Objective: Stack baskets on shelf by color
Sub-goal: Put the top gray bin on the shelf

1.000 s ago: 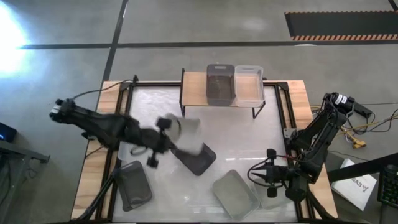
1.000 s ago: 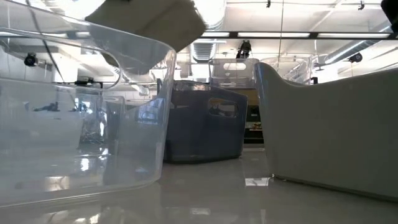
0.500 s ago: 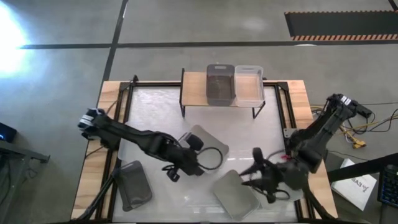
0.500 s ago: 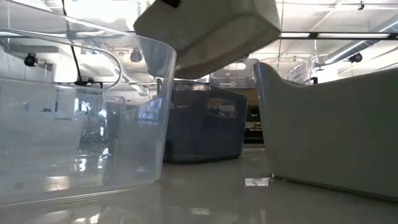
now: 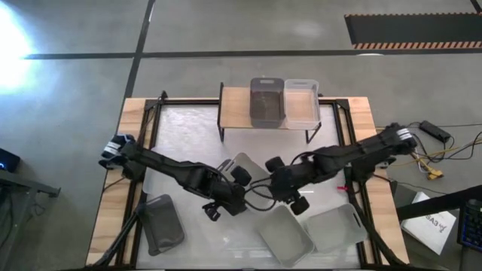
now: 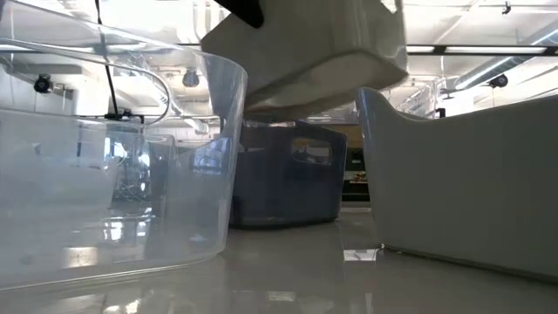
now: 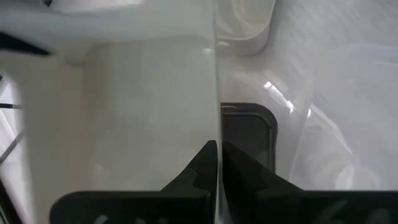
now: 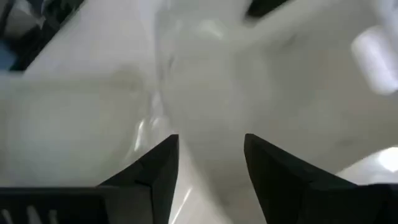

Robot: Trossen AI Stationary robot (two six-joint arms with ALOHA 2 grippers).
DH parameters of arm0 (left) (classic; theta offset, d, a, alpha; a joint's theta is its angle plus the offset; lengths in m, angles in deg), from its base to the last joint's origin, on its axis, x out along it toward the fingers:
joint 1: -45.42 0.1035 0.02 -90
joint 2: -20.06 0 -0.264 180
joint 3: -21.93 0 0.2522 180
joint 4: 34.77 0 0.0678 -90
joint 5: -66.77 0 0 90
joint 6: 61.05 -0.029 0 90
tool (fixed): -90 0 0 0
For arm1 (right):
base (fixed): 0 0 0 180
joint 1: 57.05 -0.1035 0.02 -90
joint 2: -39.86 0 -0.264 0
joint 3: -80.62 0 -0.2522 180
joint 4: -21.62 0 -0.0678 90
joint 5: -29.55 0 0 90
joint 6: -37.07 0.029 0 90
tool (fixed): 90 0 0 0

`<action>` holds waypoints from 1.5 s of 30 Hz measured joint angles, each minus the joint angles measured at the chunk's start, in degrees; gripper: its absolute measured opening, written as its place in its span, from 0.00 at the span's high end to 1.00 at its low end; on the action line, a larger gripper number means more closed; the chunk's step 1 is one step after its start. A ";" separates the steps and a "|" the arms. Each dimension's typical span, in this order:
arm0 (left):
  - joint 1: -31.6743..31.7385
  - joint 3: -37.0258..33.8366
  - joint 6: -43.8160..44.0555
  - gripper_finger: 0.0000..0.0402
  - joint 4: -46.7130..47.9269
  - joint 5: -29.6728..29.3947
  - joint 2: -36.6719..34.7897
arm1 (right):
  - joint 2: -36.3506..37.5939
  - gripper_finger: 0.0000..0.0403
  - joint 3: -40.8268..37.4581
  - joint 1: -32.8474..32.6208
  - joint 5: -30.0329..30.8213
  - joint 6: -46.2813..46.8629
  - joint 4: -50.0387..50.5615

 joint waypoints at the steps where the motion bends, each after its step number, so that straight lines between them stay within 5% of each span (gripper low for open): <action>1: -0.14 0.00 -0.02 1.00 0.12 -0.25 -0.07 | -1.08 0.59 0.40 0.30 -2.05 -0.02 1.09; 6: -0.75 -0.09 -0.07 1.00 2.87 -3.19 -0.16 | -5.00 0.70 0.57 0.49 -3.99 -0.60 2.64; 12: -1.45 -0.12 2.55 1.00 4.53 -9.09 -0.66 | -6.31 0.95 0.55 0.54 -2.37 -1.79 0.38; 16: -1.34 -0.17 8.22 0.98 5.43 -9.82 -2.54 | -5.38 0.97 0.51 0.58 0.43 -1.74 -1.71; 25: -1.28 -0.15 17.28 0.66 11.90 -13.48 -11.62 | -4.75 0.98 0.44 2.39 0.30 -4.16 -11.44; 36: -6.27 -6.74 40.00 0.59 15.67 -41.09 -26.95 | -4.84 0.98 6.90 9.37 2.24 -7.02 -15.49; 45: -7.75 -20.87 52.02 0.59 11.83 -53.27 -31.69 | -9.83 0.98 13.13 21.13 5.31 -5.26 -16.52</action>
